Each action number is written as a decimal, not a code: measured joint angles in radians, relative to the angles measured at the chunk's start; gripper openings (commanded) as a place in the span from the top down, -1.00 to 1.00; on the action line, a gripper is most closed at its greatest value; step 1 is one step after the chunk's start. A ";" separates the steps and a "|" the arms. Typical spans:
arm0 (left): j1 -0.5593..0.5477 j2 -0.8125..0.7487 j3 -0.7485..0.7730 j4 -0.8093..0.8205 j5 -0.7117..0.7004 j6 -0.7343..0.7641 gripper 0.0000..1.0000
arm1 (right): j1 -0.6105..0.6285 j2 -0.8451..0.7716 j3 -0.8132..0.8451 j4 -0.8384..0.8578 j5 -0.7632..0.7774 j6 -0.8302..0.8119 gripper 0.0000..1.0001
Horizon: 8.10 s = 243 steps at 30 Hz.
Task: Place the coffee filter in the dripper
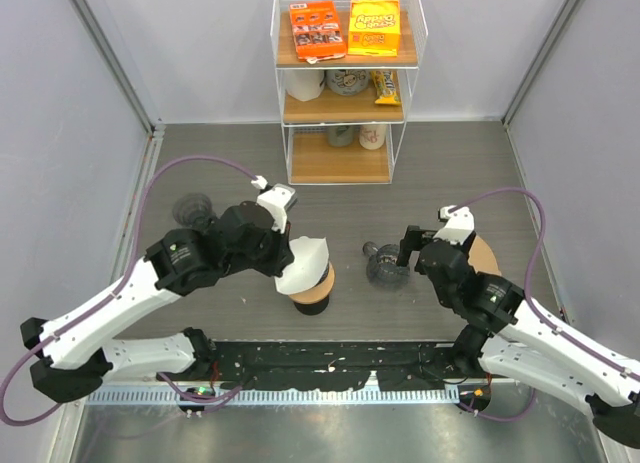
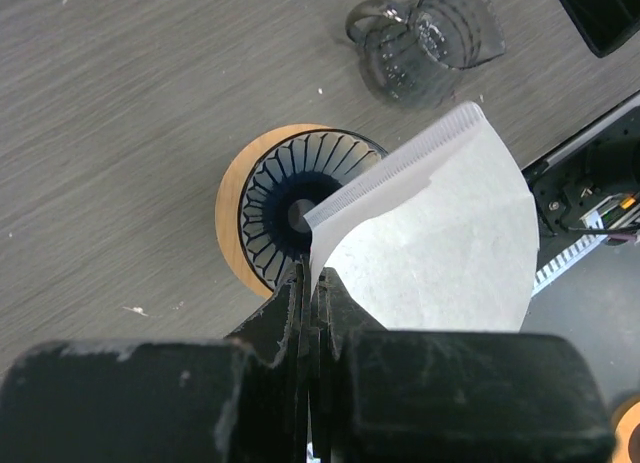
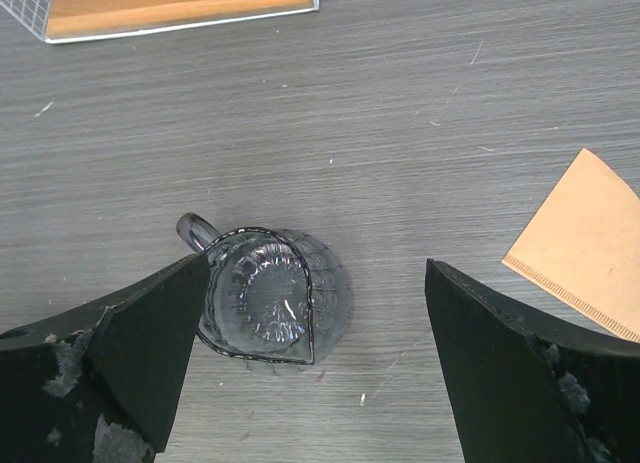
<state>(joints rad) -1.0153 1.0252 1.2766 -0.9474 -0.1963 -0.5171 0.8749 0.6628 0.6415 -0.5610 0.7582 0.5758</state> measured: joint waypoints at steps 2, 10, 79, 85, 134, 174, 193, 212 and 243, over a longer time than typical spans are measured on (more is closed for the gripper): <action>0.011 0.024 0.000 -0.003 0.016 0.000 1.00 | 0.000 0.015 0.000 0.006 -0.005 -0.005 -0.91; 0.060 0.106 0.000 -0.002 0.097 0.001 1.00 | -0.002 0.037 0.000 0.016 -0.019 -0.021 -0.91; 0.108 0.011 0.108 -0.020 0.199 0.056 -0.98 | -0.009 -0.005 -0.035 0.048 -0.011 -0.059 -0.91; 0.065 0.087 0.114 0.011 0.271 0.069 -0.37 | -0.011 -0.011 -0.047 0.050 0.003 -0.063 -0.91; -0.039 0.454 0.179 -0.216 -0.020 -0.084 0.69 | -0.013 0.000 -0.071 0.053 0.095 -0.077 -0.91; -0.041 0.504 0.085 -0.175 -0.029 -0.130 0.69 | -0.013 0.007 -0.079 0.053 0.109 -0.077 -0.91; -0.059 0.499 0.076 -0.155 -0.064 -0.139 0.28 | -0.013 0.010 -0.083 0.053 0.114 -0.077 -0.91; -0.061 0.463 0.084 -0.156 -0.066 -0.138 -0.14 | -0.013 -0.004 -0.086 0.053 0.122 -0.076 -0.91; -0.063 0.453 0.083 -0.158 -0.056 -0.139 0.32 | -0.013 -0.004 -0.089 0.053 0.123 -0.074 -0.91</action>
<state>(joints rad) -1.0782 1.4780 1.3594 -1.1049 -0.2527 -0.6559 0.8616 0.6586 0.5526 -0.5083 0.8810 0.5018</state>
